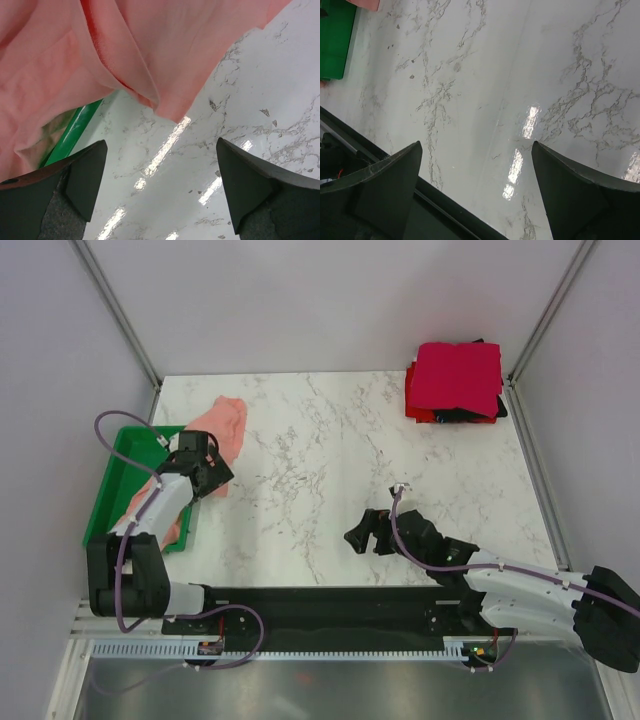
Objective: Fold and stack the t-shirts
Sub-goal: Grab the tshirt from the pile
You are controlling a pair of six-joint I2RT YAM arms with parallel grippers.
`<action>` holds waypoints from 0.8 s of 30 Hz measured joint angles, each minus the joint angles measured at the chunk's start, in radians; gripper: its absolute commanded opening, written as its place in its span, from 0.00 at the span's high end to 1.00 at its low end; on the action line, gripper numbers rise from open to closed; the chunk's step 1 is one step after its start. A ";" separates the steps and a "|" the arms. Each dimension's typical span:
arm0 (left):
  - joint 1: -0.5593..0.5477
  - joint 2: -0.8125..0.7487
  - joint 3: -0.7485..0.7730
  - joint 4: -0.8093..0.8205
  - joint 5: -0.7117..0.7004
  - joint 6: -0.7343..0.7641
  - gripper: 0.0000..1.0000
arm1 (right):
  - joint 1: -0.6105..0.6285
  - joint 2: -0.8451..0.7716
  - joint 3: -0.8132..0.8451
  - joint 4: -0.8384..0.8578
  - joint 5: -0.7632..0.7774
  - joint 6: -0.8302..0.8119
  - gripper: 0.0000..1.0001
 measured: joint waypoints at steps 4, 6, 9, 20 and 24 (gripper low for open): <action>0.000 0.025 0.001 0.023 0.008 -0.009 0.03 | -0.001 0.002 0.000 0.000 0.000 0.002 0.02; 0.000 0.054 0.005 0.029 0.008 -0.016 0.03 | -0.005 0.008 0.000 0.000 -0.003 0.003 0.02; 0.000 0.103 0.016 0.041 0.010 -0.022 0.04 | -0.011 0.019 0.000 0.000 -0.004 0.004 0.02; -0.006 0.286 0.085 0.079 0.014 -0.039 0.10 | -0.034 0.029 0.000 0.001 -0.020 0.009 0.02; -0.015 0.352 0.130 0.073 0.005 -0.045 0.26 | -0.046 0.040 0.000 0.001 -0.037 0.010 0.02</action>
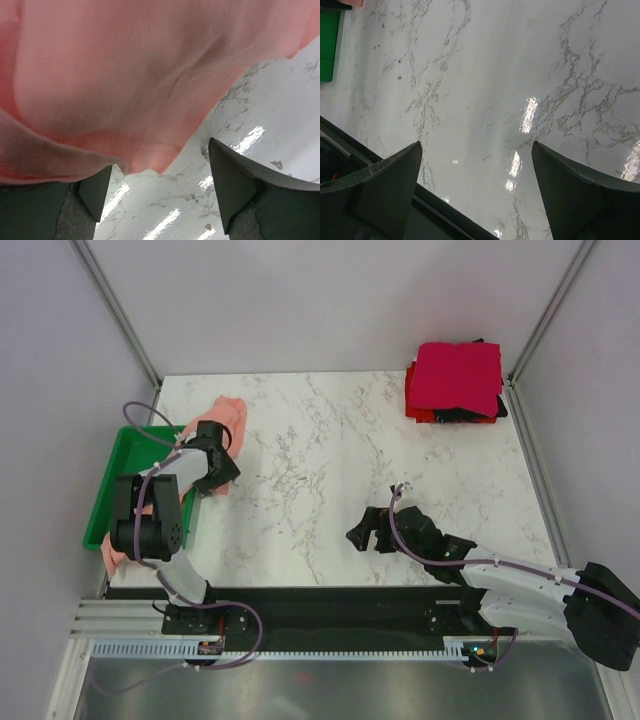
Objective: Fold and stack the t-shirts
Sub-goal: Grab the tshirt from the pile, then move the tshirt to the center of the board
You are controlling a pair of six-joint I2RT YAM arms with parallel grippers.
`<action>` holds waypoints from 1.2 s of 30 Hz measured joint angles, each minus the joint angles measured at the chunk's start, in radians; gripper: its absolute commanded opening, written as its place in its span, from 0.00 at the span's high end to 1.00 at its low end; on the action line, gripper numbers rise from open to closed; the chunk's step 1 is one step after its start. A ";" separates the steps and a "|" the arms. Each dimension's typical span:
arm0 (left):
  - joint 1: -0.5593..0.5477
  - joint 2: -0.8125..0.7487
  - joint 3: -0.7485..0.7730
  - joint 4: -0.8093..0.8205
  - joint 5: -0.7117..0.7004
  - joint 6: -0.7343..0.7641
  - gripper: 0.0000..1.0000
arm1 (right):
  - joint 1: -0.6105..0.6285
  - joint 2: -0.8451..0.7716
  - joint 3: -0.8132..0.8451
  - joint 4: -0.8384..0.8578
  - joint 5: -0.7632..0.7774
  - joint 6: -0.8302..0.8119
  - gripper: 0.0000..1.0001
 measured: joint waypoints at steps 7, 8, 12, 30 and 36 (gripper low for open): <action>-0.001 0.076 0.101 -0.007 -0.020 -0.004 0.98 | -0.022 0.018 0.000 0.008 -0.025 0.002 0.02; -0.003 0.082 0.129 -0.010 -0.015 -0.001 0.98 | -0.025 0.020 0.000 0.010 -0.027 0.002 0.02; -0.008 0.043 0.242 -0.053 0.014 -0.001 0.98 | -0.030 0.023 0.000 0.015 -0.032 0.002 0.02; -0.522 -0.245 1.102 -0.155 0.214 0.030 0.98 | -0.033 -0.479 0.096 -0.344 0.162 0.000 0.02; -0.792 -0.278 0.673 -0.053 0.161 -0.079 0.96 | -0.035 -0.645 0.456 -0.602 0.390 -0.049 0.02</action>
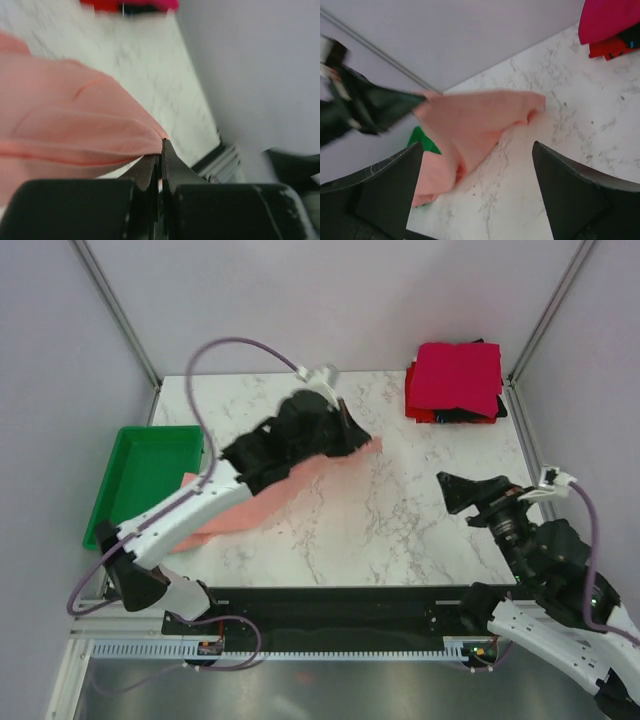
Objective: Fold and stack the t-shirts
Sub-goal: Move the tshirt to the center of the board, then flatten the tshirt out
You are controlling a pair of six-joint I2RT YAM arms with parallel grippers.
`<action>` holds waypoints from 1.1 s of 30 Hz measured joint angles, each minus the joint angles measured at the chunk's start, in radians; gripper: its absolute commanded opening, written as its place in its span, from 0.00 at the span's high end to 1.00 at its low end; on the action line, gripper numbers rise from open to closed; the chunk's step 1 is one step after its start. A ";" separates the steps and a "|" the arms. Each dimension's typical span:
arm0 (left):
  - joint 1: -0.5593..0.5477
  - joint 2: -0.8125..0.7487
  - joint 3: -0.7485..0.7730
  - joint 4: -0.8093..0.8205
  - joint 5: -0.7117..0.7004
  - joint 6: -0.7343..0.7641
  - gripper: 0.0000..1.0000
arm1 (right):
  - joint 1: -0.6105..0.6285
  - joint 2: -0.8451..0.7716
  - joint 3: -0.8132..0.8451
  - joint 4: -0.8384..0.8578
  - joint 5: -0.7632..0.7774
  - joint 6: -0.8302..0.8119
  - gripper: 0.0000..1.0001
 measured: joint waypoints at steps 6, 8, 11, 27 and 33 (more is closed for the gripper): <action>-0.279 0.284 -0.206 0.068 0.028 -0.143 0.41 | -0.003 -0.020 0.144 -0.154 0.129 0.000 0.02; -0.327 0.352 -0.204 0.075 0.061 -0.163 0.27 | -0.003 -0.011 0.144 -0.216 0.150 0.021 0.02; -0.354 0.368 -0.203 0.068 0.077 -0.169 0.09 | -0.003 0.007 0.142 -0.296 0.175 0.063 0.02; -0.151 -0.604 -0.612 -0.185 -0.206 -0.169 0.14 | -0.003 0.367 -0.259 -0.393 -0.057 0.403 0.20; -0.145 -0.834 -0.695 -0.339 -0.314 -0.193 0.14 | -0.003 0.354 -0.424 -0.255 -0.203 0.437 0.28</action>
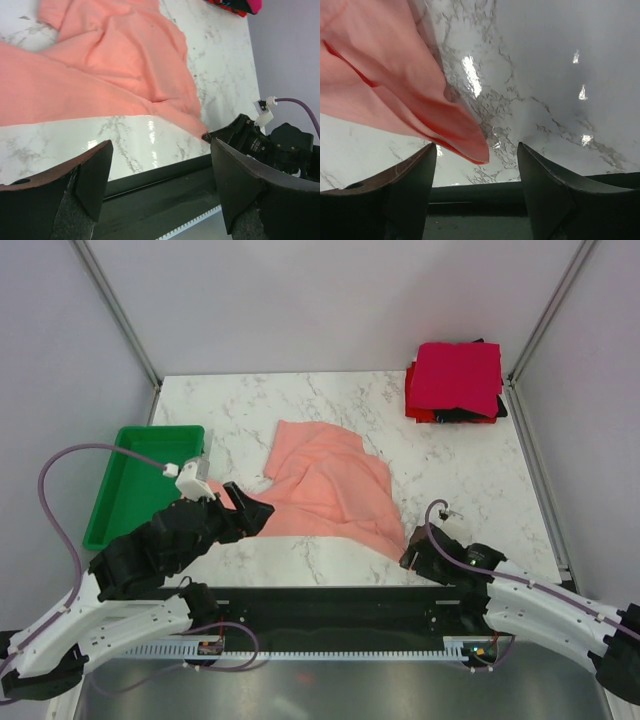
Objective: Fold and stack the t-shirts
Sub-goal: Flatten the tshirt out
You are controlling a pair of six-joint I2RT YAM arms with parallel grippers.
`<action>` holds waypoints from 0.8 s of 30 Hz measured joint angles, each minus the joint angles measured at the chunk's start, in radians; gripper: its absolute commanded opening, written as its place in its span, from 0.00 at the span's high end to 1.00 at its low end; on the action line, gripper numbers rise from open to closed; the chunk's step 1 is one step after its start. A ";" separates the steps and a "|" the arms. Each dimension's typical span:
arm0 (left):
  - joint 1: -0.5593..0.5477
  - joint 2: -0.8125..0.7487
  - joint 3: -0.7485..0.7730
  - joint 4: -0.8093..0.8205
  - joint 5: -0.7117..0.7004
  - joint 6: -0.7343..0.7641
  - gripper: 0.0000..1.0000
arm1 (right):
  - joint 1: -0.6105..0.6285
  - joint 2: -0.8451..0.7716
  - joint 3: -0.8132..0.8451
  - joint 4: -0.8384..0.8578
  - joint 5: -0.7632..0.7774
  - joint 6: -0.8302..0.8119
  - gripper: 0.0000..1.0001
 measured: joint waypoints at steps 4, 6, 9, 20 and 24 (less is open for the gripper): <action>0.002 -0.043 -0.035 -0.076 -0.048 -0.030 0.14 | 0.000 0.054 -0.026 0.096 -0.060 0.002 0.37; 0.002 -0.044 -0.046 -0.097 -0.056 -0.039 0.14 | 0.000 0.076 -0.026 0.126 -0.076 -0.004 0.49; 0.002 -0.042 -0.057 -0.118 -0.059 -0.047 0.14 | 0.000 0.091 -0.028 0.156 -0.087 -0.011 0.66; 0.002 -0.006 -0.056 -0.127 -0.081 -0.049 0.14 | -0.235 0.059 0.132 0.061 0.019 -0.148 1.00; 0.002 0.034 -0.031 -0.146 -0.083 -0.049 0.14 | -0.434 0.017 0.343 0.011 0.125 -0.249 1.00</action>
